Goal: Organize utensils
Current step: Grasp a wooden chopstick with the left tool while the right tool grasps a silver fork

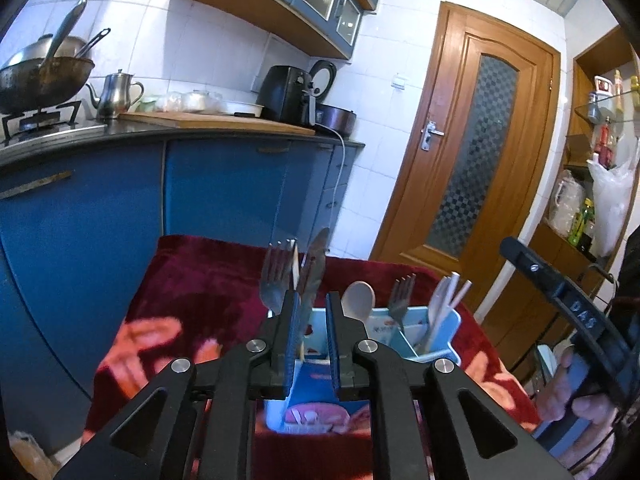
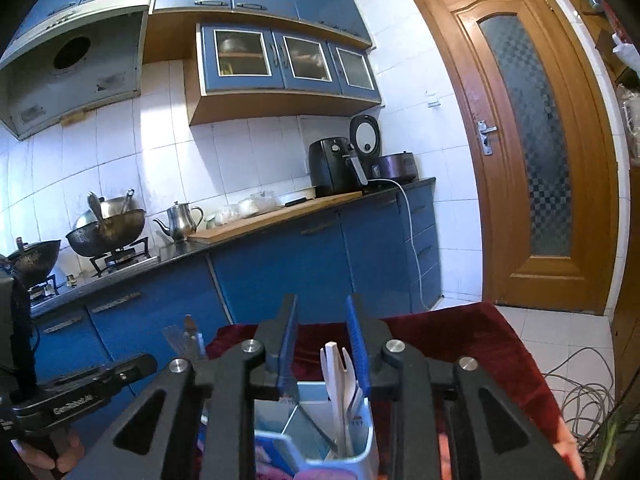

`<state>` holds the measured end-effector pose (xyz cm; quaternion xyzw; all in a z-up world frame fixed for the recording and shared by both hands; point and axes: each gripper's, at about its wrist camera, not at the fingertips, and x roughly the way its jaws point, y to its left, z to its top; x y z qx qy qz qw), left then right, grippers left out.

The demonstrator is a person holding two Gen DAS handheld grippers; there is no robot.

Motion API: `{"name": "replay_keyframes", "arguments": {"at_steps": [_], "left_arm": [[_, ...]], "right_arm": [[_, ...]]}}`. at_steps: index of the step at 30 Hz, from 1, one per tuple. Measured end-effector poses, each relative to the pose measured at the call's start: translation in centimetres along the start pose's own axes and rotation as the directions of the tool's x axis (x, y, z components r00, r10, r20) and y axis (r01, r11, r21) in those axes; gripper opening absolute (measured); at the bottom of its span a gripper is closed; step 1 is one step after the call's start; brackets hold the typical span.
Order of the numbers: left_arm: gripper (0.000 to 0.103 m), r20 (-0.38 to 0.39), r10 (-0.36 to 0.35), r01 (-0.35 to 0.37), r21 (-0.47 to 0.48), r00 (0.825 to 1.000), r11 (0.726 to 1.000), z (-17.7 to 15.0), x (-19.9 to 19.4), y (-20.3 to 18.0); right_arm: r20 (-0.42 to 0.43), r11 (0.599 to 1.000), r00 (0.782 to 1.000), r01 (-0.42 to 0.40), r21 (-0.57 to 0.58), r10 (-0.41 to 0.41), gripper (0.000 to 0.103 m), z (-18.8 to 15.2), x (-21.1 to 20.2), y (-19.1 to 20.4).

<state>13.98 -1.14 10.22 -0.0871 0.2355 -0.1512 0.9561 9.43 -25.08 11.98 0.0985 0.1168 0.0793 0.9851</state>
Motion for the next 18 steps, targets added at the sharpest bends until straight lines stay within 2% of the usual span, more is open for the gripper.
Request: {"name": "replay_keyframes", "arguments": {"at_steps": [9, 18], "left_arm": [[0.013, -0.080, -0.037, 0.037, 0.000, 0.996, 0.999, -1.5, -2.8, -1.4], [0.013, -0.208, -0.086, 0.086, -0.011, 0.974, 0.996, -4.3, -4.0, -2.8]], "right_arm": [[-0.085, 0.999, 0.995, 0.045, -0.006, -0.045, 0.028, -0.1, -5.6, 0.5], [-0.212, 0.998, 0.975, 0.068, -0.011, -0.069, 0.028, -2.6, -8.7, -0.1]]}}
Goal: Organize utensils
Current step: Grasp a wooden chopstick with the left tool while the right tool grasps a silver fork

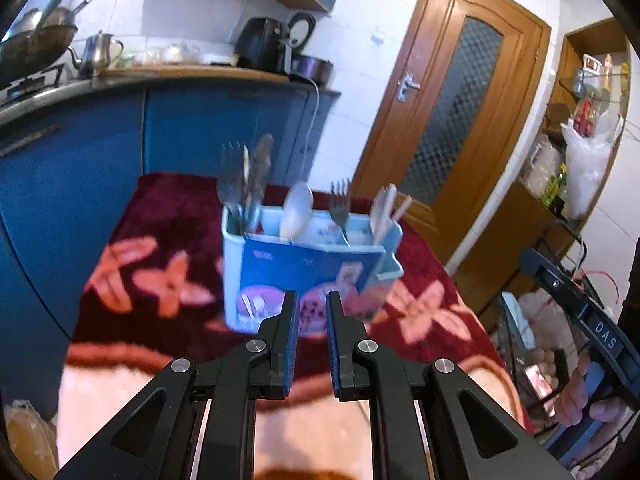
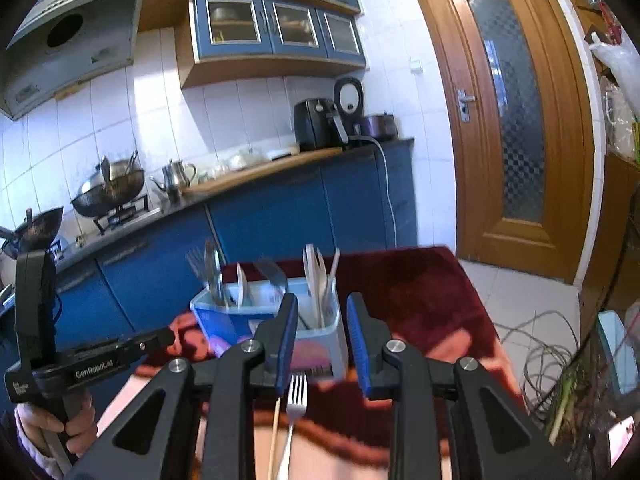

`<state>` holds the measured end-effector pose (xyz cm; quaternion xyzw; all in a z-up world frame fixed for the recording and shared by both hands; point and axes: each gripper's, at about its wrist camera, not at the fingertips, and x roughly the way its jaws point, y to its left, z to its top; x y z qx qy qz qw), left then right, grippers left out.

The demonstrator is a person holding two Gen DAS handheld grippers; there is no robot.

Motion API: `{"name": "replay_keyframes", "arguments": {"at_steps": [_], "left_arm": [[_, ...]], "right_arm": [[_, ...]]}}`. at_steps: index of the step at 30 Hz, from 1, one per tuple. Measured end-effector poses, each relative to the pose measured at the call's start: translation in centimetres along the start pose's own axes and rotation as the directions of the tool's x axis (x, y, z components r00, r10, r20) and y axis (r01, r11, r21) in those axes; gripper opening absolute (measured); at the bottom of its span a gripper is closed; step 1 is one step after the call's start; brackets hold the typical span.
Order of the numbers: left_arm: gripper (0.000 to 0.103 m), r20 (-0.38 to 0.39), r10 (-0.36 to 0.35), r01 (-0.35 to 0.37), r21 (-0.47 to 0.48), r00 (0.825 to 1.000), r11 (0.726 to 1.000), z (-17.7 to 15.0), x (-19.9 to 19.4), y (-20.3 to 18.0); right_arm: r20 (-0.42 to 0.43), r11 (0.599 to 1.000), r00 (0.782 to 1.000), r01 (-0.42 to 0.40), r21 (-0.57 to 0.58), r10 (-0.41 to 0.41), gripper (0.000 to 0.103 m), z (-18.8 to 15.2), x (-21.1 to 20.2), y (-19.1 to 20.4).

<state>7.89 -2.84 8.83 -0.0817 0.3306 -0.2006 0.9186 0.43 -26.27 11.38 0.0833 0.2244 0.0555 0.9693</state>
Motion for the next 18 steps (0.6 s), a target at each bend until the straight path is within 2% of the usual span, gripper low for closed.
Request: {"name": "replay_keyframes", "arguments": {"at_steps": [6, 10, 18], "left_arm": [[0.013, -0.091, -0.006, 0.007, 0.005, 0.996, 1.000, -1.9, 1.7, -1.4], [0.013, -0.146, -0.008, 0.008, -0.001, 0.989, 1.000, -3.0, 3.4, -2.1], [0.013, -0.321, -0.008, 0.012, 0.011, 0.947, 1.000, -4.8, 7.7, -3.4]], "right_arm": [[-0.086, 1.000, 0.996, -0.014, 0.025, 0.016, 0.029, -2.8, -0.1, -1.3], [-0.118, 0.999, 0.993, 0.006, 0.032, -0.002, 0.034, -4.2, -0.2, -2.2], [-0.161, 0.996, 0.987, 0.011, 0.091, 0.004, 0.036, -5.9, 0.2, -4.7]]}}
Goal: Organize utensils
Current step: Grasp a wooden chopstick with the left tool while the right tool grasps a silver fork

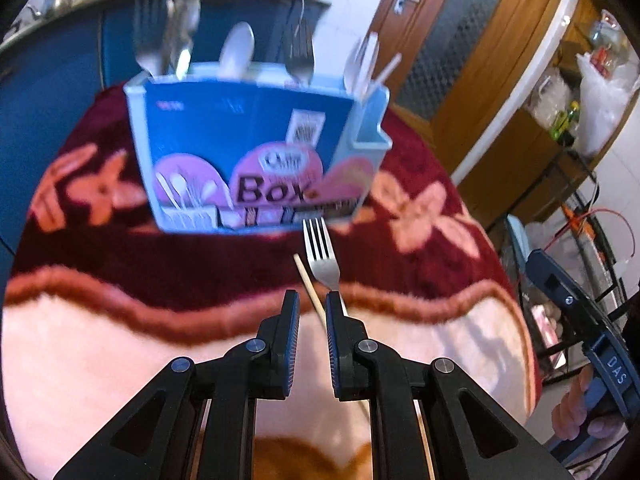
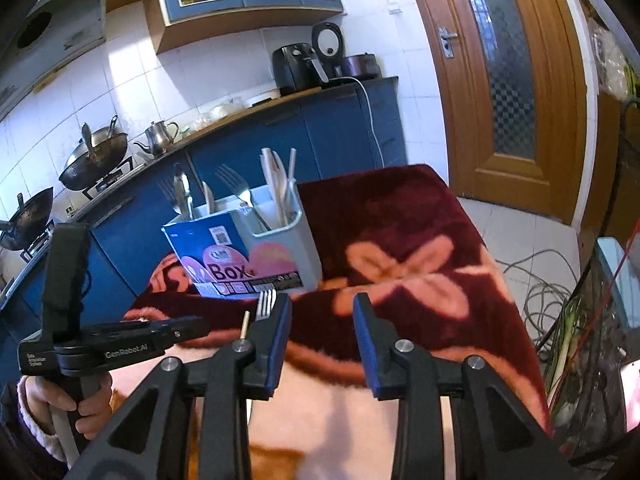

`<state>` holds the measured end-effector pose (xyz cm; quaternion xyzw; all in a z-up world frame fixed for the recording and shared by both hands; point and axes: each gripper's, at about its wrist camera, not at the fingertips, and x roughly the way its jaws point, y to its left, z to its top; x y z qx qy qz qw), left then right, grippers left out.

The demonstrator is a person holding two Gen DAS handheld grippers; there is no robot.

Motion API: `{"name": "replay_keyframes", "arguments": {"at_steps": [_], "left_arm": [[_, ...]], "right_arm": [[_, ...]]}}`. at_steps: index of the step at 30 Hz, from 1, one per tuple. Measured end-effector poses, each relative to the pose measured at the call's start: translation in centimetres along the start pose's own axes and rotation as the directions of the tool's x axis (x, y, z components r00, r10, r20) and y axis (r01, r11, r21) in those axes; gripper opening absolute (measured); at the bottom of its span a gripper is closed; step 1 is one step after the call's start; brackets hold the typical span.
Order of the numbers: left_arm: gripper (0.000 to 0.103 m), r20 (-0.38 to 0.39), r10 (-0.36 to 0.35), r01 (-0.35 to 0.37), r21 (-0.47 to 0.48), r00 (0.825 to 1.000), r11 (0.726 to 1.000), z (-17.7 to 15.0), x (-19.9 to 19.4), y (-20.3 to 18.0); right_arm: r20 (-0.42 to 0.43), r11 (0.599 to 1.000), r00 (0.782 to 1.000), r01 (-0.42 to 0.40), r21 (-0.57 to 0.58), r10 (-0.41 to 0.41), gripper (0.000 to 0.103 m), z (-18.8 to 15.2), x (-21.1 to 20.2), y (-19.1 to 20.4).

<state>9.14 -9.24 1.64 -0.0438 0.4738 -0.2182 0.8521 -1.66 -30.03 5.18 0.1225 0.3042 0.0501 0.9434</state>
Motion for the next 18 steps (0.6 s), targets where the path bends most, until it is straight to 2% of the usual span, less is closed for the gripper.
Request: {"name": "replay_keyframes", "arguments": {"at_steps": [5, 12, 18], "left_arm": [[0.013, -0.077, -0.001, 0.001, -0.002, 0.997, 1.000, 0.2, 1.8, -0.5], [0.013, -0.177, 0.004, -0.006, -0.010, 0.984, 1.000, 0.5, 3.9, -0.8], [0.013, -0.241, -0.033, 0.024, -0.041, 0.970, 0.999, 1.0, 5.1, -1.0]], "right_arm": [[-0.007, 1.000, 1.000, -0.003, 0.025, 0.004, 0.039, -0.7, 0.1, -1.1], [-0.019, 0.999, 1.000, -0.007, 0.044, 0.008, 0.040, -1.3, 0.2, -2.1], [-0.024, 0.998, 1.000, -0.005, 0.059, 0.006, 0.041, -1.6, 0.4, -2.6]]}}
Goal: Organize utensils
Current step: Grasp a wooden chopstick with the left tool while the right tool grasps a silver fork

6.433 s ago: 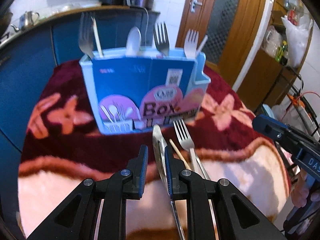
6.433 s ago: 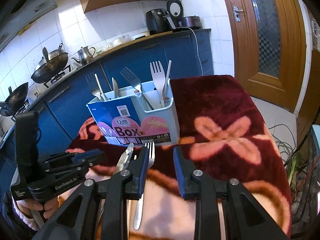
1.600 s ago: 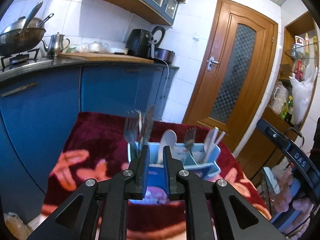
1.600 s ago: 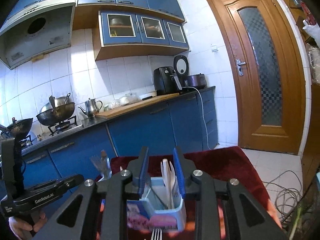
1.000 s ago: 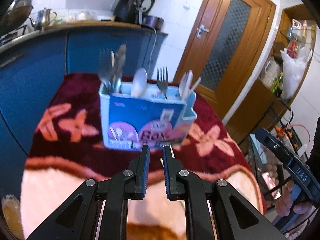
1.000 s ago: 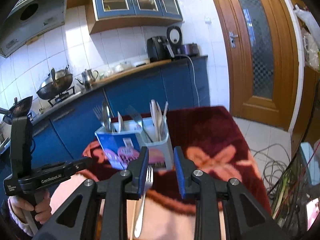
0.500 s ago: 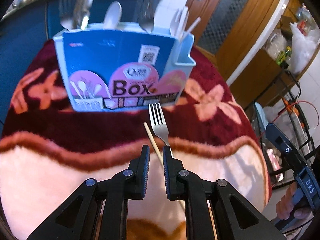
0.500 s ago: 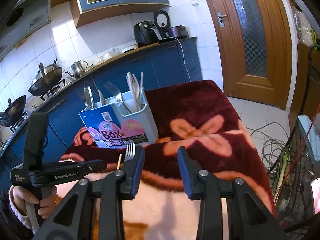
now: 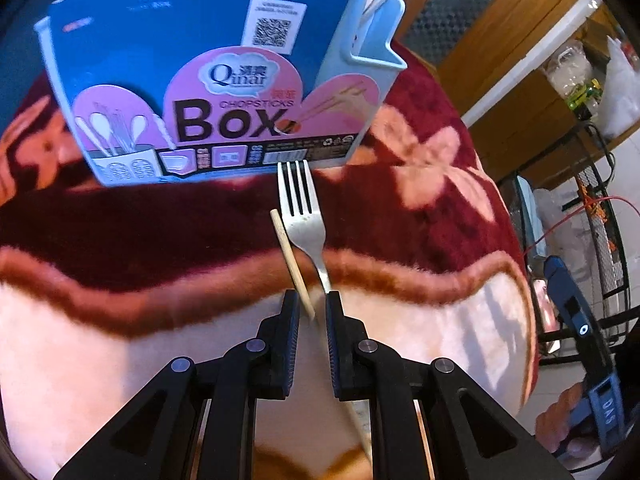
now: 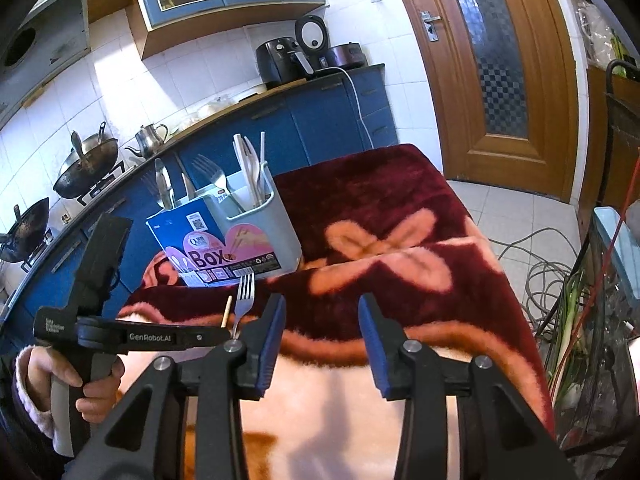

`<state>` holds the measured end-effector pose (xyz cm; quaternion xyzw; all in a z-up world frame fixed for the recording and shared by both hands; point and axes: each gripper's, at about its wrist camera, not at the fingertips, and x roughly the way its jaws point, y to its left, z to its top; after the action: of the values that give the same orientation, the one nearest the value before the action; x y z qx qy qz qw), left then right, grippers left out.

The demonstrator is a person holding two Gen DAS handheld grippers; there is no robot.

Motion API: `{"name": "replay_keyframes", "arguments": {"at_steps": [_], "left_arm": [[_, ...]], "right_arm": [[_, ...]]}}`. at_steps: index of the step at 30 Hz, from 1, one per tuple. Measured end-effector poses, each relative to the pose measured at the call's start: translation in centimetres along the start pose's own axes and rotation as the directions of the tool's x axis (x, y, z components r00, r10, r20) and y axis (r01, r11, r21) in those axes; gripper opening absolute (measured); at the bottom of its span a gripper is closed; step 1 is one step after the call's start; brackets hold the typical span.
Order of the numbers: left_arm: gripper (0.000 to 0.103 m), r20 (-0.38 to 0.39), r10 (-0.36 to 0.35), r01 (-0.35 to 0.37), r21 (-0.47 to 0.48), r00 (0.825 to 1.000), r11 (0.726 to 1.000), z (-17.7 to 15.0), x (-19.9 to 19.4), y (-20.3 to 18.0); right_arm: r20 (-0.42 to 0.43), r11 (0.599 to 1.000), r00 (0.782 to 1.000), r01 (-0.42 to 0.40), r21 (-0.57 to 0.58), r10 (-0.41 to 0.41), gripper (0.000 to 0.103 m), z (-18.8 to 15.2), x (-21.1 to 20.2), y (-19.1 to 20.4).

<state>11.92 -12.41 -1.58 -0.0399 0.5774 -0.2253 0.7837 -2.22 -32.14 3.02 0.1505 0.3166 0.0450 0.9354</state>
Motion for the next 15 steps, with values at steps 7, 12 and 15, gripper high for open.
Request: {"name": "replay_keyframes", "arguments": {"at_steps": [7, 12, 15], "left_arm": [[0.011, -0.005, -0.006, 0.006, 0.006, 1.000, 1.000, 0.2, 0.3, -0.2], [0.005, 0.026, -0.036, 0.036, -0.010, 0.999, 0.999, -0.2, -0.1, 0.4], [0.004, 0.062, -0.055, 0.057, -0.024, 0.997, 0.998, -0.6, -0.9, 1.4]], "right_arm": [[-0.011, 1.000, 1.000, 0.007, 0.009, -0.007, 0.041, -0.1, 0.3, -0.1], [-0.022, 1.000, 1.000, 0.009, -0.002, -0.009, 0.041, -0.1, 0.5, 0.3], [-0.031, 1.000, 0.999, 0.006, -0.011, -0.007, 0.041, -0.1, 0.6, 0.7]]}}
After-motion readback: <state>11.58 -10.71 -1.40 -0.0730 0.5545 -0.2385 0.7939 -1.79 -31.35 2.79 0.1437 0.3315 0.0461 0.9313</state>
